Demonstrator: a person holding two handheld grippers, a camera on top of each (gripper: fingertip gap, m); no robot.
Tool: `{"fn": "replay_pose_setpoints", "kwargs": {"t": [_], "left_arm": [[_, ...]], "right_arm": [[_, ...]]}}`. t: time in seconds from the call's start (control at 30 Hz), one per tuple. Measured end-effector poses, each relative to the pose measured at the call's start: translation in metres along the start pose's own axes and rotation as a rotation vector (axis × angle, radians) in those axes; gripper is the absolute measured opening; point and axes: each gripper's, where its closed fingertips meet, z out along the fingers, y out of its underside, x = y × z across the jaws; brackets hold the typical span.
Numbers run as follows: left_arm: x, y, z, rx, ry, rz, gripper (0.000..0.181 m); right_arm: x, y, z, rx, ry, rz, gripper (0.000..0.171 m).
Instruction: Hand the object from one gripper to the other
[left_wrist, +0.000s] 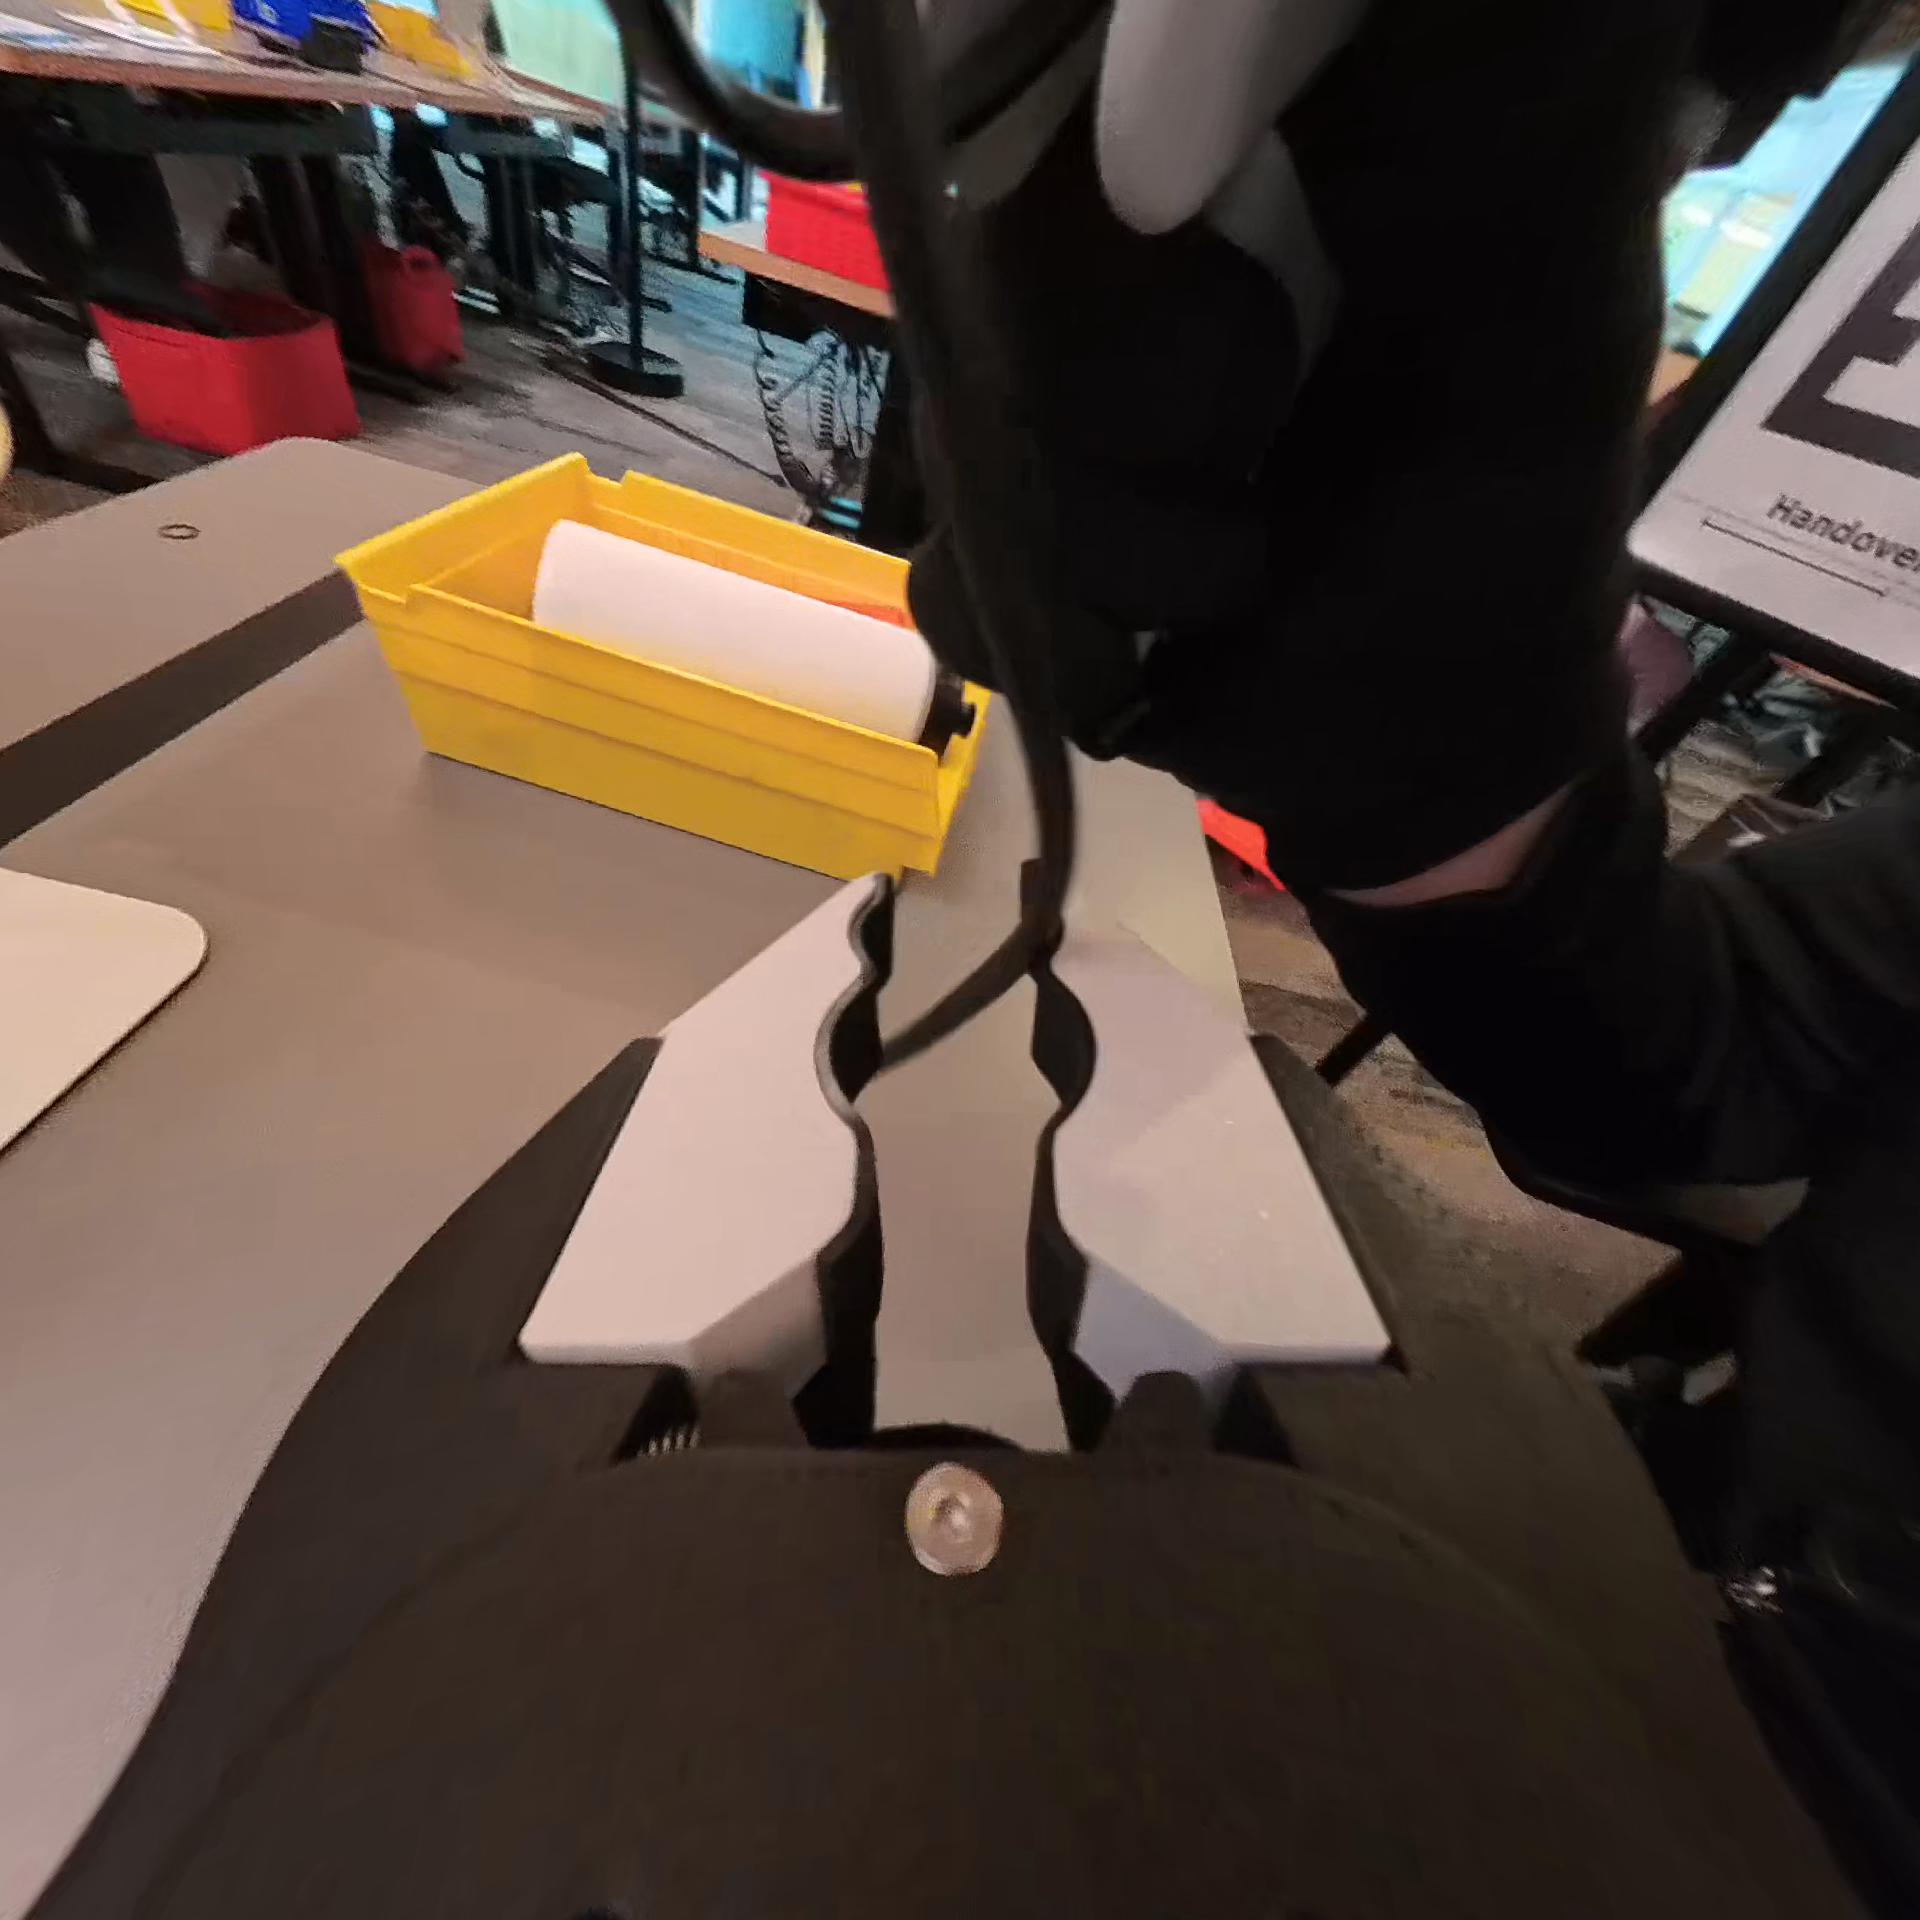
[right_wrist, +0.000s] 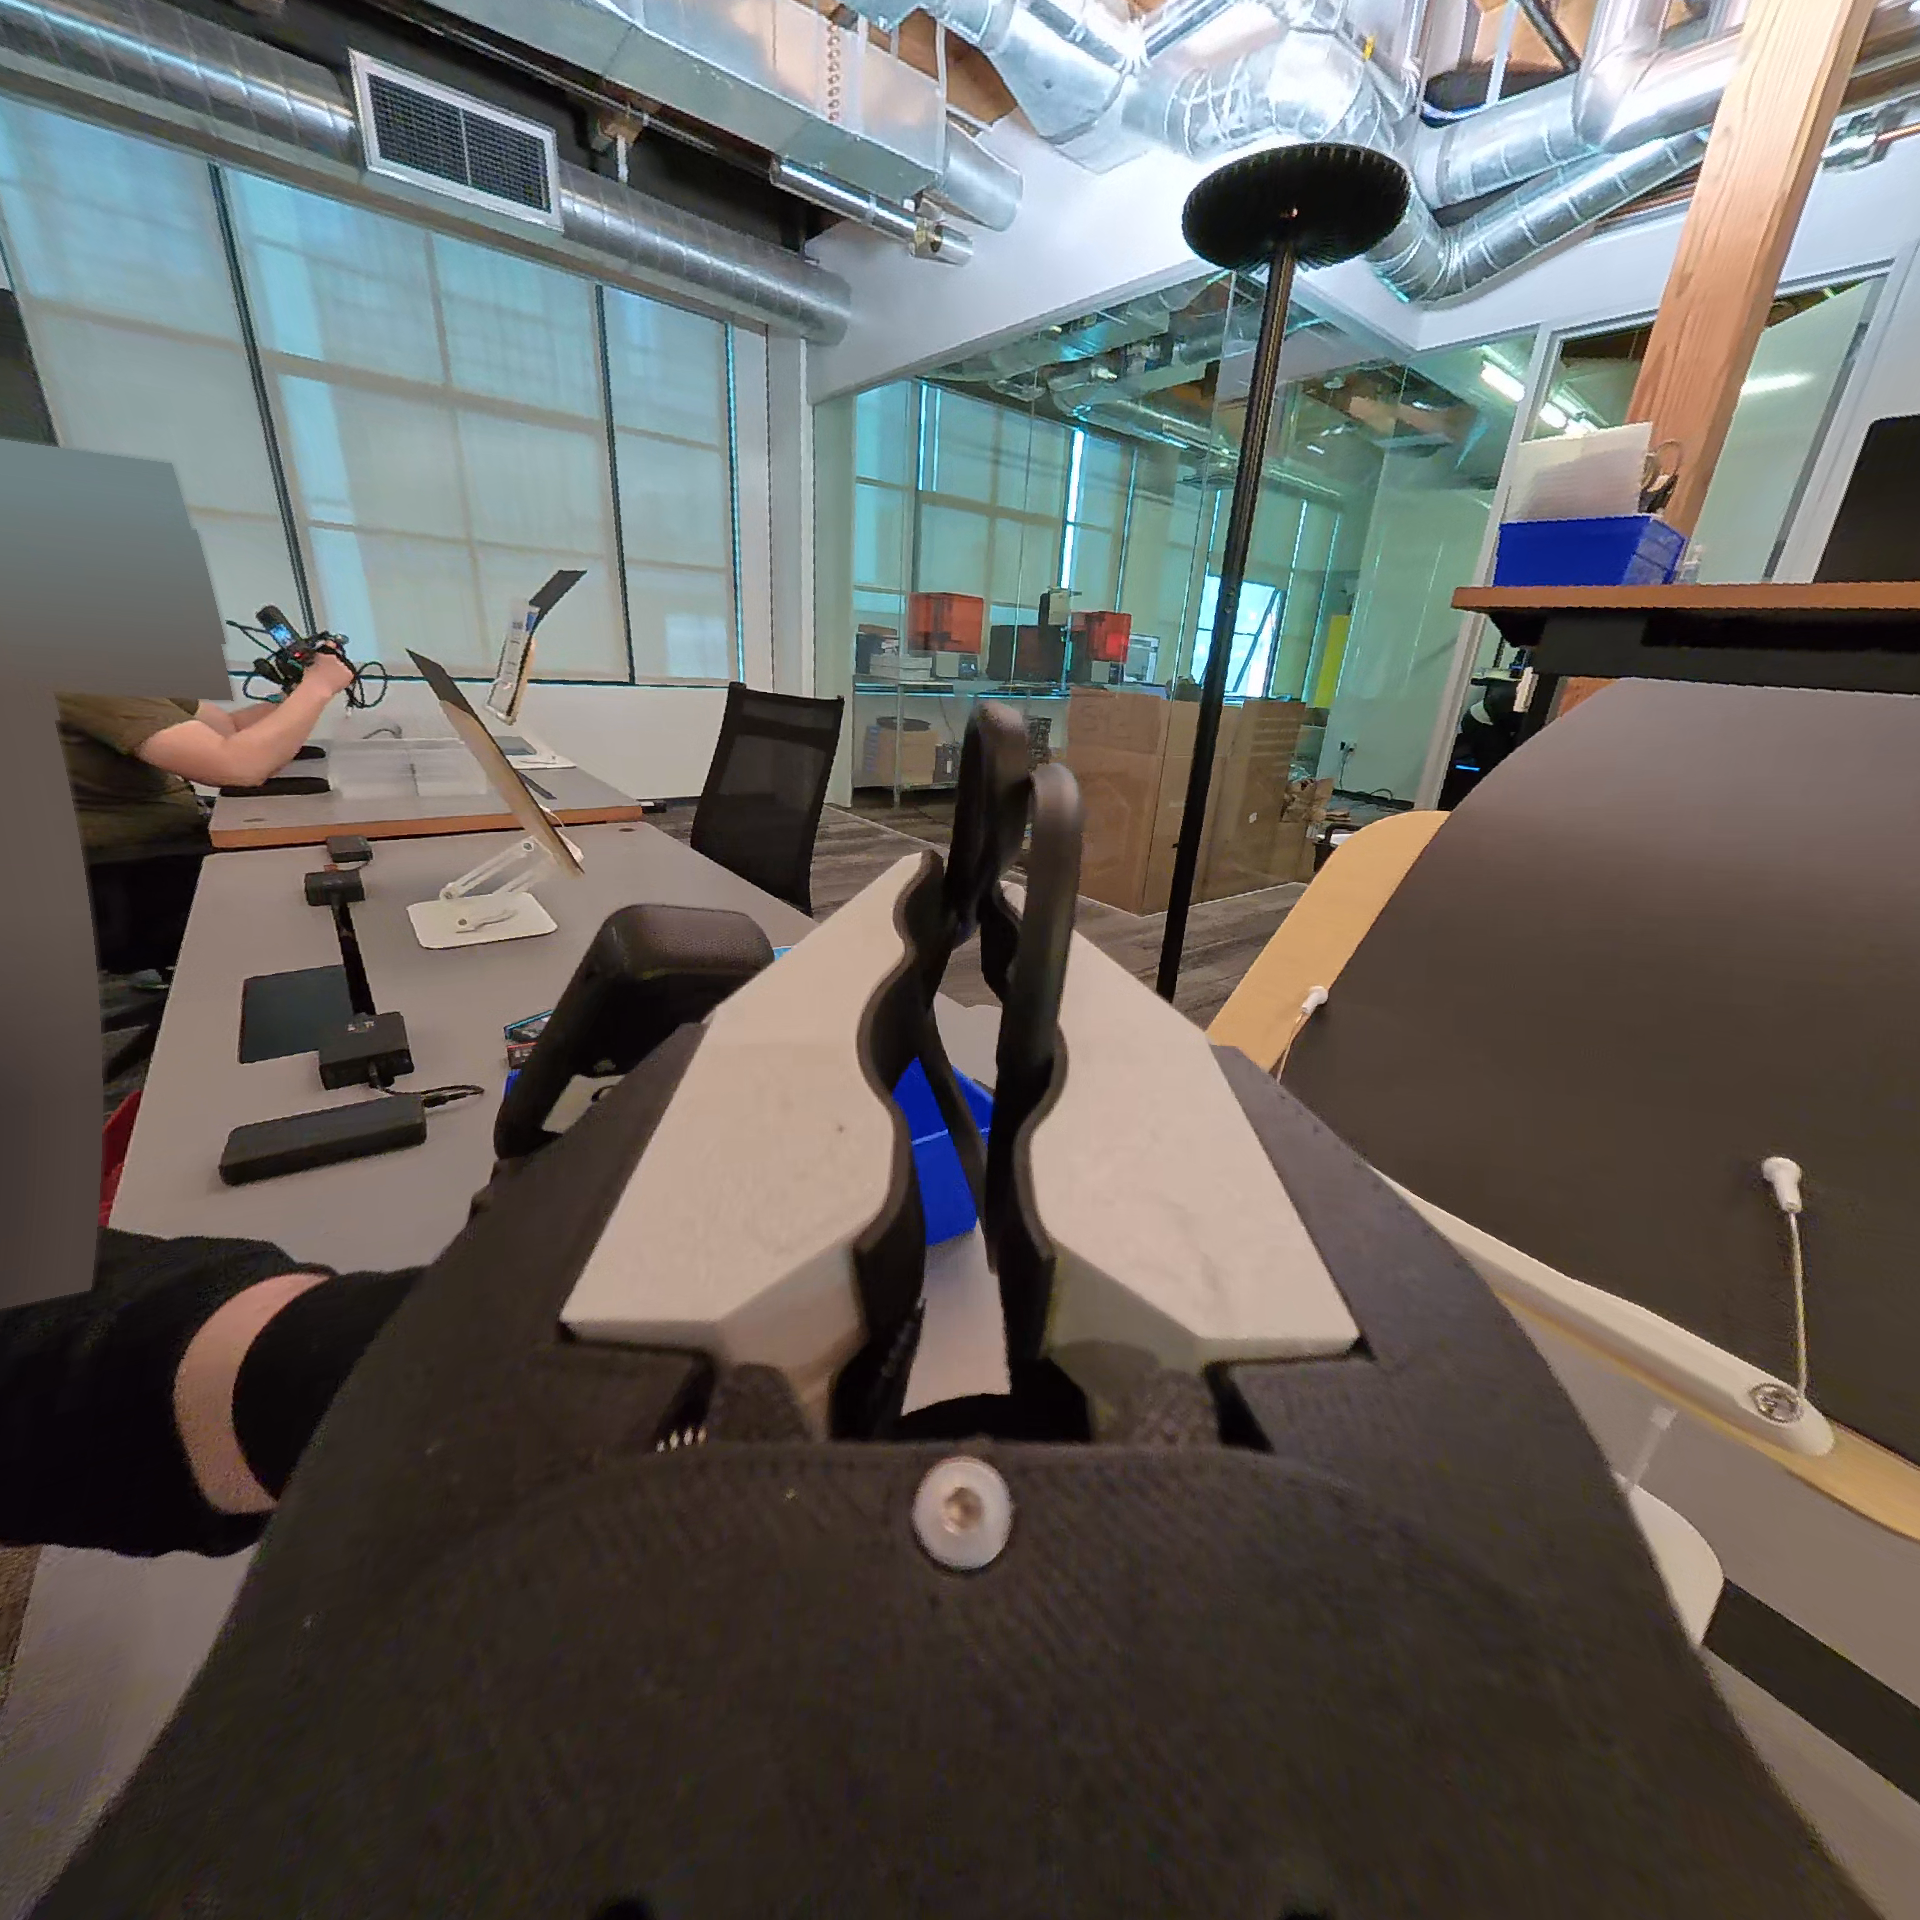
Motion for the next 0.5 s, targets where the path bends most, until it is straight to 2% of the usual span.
{"fn": "replay_pose_setpoints", "kwargs": {"t": [0.07, 0.2, 0.4, 0.5], "left_arm": [[-0.002, -0.002, -0.003, 0.023, -0.015, 0.029, 0.000], [-0.003, -0.010, -0.015, 0.001, -0.035, 0.124, 0.000], [0.004, -0.039, -0.050, -0.078, -0.166, 0.487, 0.000], [0.013, -0.059, -0.068, -0.054, -0.222, 0.606, 0.000]], "right_arm": [[0.000, -0.001, 0.000, 0.001, 0.003, -0.005, 0.003], [0.005, -0.003, -0.004, 0.006, 0.018, -0.011, 0.005], [0.020, 0.009, -0.007, -0.068, 0.079, -0.081, 0.003], [0.018, 0.022, -0.003, -0.138, 0.057, -0.105, 0.004]]}}
